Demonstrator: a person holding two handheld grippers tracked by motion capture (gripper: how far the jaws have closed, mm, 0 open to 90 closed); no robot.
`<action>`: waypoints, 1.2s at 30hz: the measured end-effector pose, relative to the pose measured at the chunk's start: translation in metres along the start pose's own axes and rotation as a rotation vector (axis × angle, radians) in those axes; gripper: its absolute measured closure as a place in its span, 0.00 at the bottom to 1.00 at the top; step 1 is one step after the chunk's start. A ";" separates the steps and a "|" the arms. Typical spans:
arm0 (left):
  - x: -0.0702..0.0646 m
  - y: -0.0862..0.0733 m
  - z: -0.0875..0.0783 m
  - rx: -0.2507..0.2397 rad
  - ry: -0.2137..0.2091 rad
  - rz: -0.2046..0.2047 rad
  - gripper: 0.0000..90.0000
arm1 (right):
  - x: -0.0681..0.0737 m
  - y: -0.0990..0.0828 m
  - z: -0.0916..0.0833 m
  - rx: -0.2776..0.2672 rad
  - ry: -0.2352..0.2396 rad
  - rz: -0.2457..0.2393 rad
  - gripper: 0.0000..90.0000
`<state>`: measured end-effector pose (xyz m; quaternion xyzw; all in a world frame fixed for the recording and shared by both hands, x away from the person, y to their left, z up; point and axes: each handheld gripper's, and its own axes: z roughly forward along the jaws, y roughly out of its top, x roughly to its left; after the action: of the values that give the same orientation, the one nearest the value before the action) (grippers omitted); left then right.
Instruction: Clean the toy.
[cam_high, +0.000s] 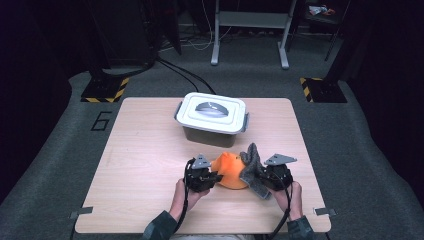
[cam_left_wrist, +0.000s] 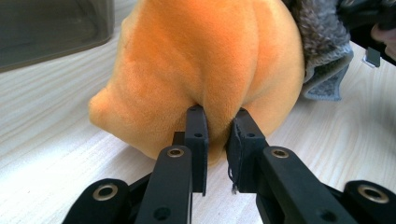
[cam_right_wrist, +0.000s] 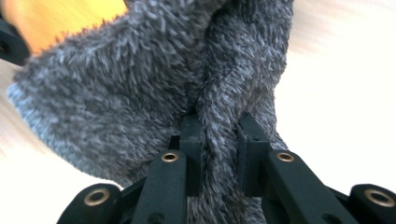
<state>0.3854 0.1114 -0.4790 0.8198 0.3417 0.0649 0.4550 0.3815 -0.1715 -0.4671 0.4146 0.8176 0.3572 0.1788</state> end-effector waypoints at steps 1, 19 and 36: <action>0.000 0.000 0.000 -0.003 -0.003 -0.018 0.88 | -0.001 -0.002 0.002 0.002 -0.005 0.009 0.84; 0.001 0.000 -0.001 -0.007 0.005 -0.011 0.88 | -0.003 -0.005 -0.018 -0.055 0.009 0.024 0.84; 0.000 -0.001 0.000 0.002 0.016 0.015 0.88 | 0.033 0.042 -0.013 -0.076 0.047 -0.117 0.84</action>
<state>0.3848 0.1118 -0.4794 0.8222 0.3393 0.0746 0.4509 0.3775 -0.1337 -0.4279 0.3503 0.8303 0.3868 0.1958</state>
